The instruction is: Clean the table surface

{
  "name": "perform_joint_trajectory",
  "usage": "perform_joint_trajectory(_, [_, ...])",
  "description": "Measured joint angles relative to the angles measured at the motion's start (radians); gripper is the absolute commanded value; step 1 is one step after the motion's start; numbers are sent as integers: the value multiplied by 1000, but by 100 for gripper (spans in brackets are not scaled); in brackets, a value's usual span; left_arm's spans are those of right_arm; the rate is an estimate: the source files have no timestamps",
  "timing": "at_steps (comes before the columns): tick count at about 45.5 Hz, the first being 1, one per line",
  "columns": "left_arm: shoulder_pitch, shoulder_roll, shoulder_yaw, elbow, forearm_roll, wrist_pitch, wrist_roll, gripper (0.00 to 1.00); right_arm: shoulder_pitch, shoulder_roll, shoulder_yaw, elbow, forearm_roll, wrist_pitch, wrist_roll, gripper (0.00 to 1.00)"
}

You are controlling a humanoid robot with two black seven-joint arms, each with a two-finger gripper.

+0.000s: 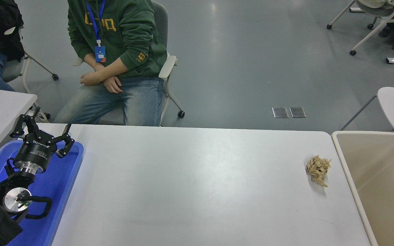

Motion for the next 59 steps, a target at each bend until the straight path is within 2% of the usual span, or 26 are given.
perform_joint_trajectory(16, [0, 0, 0, 0, 0, 0, 0, 100, 6, 18, 109, 3, 17, 0, 3, 100])
perform_joint_trajectory(27, [0, 0, 0, 0, 0, 0, 0, 100, 36, 24, 251, 20, 95, 8, 7, 100])
perform_joint_trajectory(40, [0, 0, 0, 0, 0, 0, -1, 100, 73, 58, 381, 90, 218, 10, 9, 100])
perform_joint_trajectory(59, [0, 0, 0, 0, 0, 0, -1, 100, 95, 116, 681, 272, 265, 9, 21, 100])
